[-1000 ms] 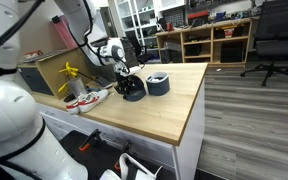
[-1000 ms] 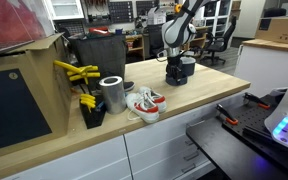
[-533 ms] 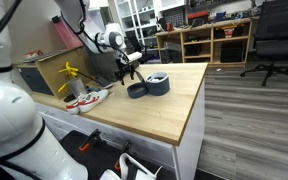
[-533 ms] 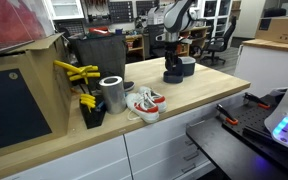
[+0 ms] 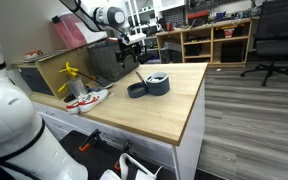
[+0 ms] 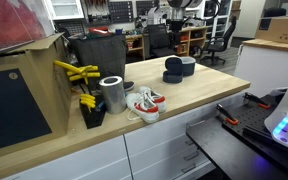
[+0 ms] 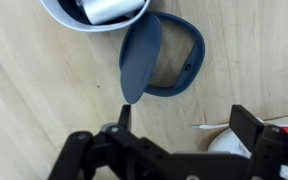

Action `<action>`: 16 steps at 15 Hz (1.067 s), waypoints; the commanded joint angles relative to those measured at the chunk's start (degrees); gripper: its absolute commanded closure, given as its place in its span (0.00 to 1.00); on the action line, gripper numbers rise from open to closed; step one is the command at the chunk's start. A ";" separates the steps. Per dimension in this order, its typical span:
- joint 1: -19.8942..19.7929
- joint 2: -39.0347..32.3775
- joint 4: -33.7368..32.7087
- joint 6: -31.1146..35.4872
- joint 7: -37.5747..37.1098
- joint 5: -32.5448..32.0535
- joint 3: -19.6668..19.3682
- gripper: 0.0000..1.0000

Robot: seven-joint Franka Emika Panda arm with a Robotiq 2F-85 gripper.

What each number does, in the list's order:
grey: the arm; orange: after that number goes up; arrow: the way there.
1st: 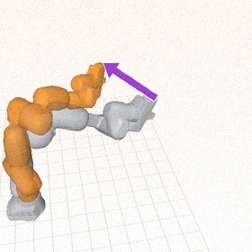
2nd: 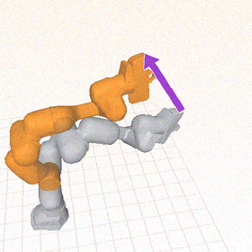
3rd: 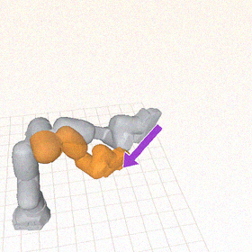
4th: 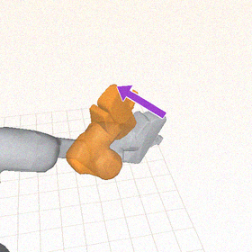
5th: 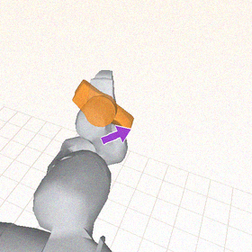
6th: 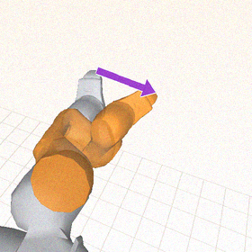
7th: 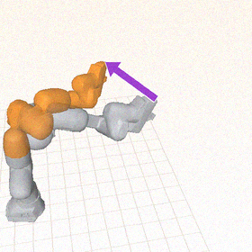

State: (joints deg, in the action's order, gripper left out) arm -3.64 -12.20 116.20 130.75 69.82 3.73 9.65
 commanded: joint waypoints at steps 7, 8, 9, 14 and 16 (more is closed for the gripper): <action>-0.33 -7.22 -8.80 -1.36 0.77 -7.96 -7.25 0.00; -0.44 -8.43 -9.27 -1.32 0.74 -8.80 -7.57 0.00; -0.50 -9.68 -9.63 -1.22 0.42 -9.94 -7.91 0.00; -0.71 -14.50 -10.20 -0.85 -0.11 -14.31 -8.87 0.00; -0.70 -15.07 -9.44 -1.09 -0.13 -15.77 -9.01 0.00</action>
State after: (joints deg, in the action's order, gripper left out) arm -4.40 -26.28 107.13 129.81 69.76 -9.68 0.95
